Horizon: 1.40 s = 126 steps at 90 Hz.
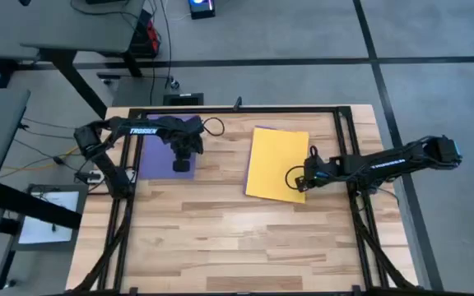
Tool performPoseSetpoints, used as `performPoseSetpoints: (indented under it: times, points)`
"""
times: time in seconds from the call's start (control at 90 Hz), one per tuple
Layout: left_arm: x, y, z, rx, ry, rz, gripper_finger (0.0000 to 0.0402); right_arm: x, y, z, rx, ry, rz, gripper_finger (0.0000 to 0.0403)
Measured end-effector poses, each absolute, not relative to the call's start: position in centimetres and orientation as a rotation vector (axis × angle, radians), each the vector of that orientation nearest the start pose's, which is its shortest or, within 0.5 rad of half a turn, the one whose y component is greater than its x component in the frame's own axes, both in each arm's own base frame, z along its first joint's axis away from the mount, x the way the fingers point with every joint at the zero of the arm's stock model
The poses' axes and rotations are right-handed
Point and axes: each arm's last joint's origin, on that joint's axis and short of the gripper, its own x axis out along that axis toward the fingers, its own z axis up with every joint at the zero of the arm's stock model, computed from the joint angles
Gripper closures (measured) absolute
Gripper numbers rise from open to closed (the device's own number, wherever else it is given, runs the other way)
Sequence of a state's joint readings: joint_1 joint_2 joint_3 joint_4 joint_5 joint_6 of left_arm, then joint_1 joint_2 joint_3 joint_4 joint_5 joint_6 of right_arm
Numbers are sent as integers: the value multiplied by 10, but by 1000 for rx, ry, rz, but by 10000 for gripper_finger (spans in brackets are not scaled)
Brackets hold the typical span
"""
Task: Organize paper
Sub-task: Move the purple paper to the top left of the table, then move the yellow paper to the top center of the table
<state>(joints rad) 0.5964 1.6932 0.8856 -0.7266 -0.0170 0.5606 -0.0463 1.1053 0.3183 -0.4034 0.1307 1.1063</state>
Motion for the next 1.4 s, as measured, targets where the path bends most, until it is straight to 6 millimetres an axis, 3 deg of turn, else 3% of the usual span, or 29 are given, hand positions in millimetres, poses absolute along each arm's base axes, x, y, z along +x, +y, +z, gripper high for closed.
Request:
performPoseSetpoints:
  times: [0.344,0.667,0.889,1.056,1.178,1.278,1.4]
  points:
    - [235,158,149,30,1517,57,402,153,-11,119,915,968,-790,403]
    - [249,164,177,19,1493,84,402,152,-11,122,887,965,-761,403]
    - [286,157,229,-21,1337,200,401,154,-10,157,934,905,-705,403]
    - [331,127,253,-82,1136,250,402,147,-15,167,999,846,-746,398]
    - [364,101,246,-164,1004,221,402,142,-23,166,1025,843,-803,367]
    - [386,87,223,-298,971,173,402,142,-28,165,1062,840,-807,326]
    - [399,80,196,-448,989,303,402,140,-29,159,1084,854,-818,277]
